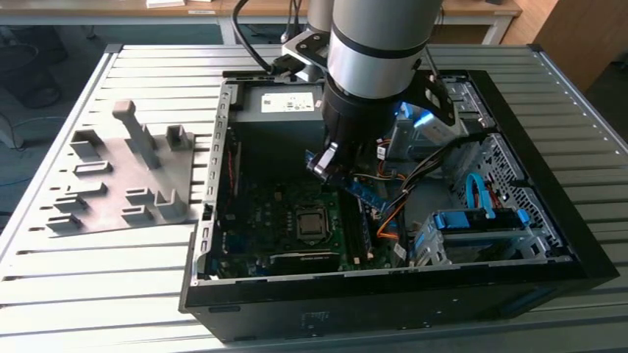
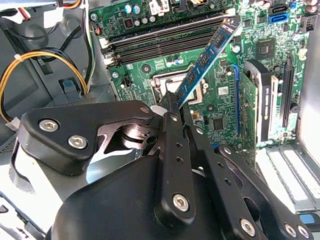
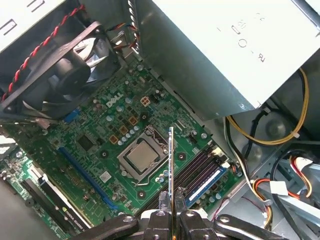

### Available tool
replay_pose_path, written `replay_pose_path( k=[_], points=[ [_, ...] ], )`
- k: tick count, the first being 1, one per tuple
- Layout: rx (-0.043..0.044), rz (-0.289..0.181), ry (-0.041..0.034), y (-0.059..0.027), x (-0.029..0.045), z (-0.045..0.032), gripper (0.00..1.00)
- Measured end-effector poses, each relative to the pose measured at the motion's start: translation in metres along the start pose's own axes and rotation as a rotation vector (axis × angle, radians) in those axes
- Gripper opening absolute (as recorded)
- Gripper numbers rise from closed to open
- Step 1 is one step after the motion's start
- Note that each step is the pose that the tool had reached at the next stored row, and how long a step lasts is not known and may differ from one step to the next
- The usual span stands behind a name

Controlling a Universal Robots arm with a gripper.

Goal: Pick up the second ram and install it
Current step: 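Insert the second ram into the second slot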

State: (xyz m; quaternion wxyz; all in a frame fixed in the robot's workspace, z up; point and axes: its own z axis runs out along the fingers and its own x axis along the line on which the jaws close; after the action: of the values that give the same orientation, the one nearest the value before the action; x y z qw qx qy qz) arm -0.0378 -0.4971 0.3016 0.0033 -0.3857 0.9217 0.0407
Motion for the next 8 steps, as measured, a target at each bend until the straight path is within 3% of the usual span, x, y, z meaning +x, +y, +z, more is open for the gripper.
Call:
replay_pose_path(
  k=[8],
  points=[
    [0.0014, 0.038, -0.0028, 0.0000, 0.0000, 0.0001, 0.14]
  ],
)
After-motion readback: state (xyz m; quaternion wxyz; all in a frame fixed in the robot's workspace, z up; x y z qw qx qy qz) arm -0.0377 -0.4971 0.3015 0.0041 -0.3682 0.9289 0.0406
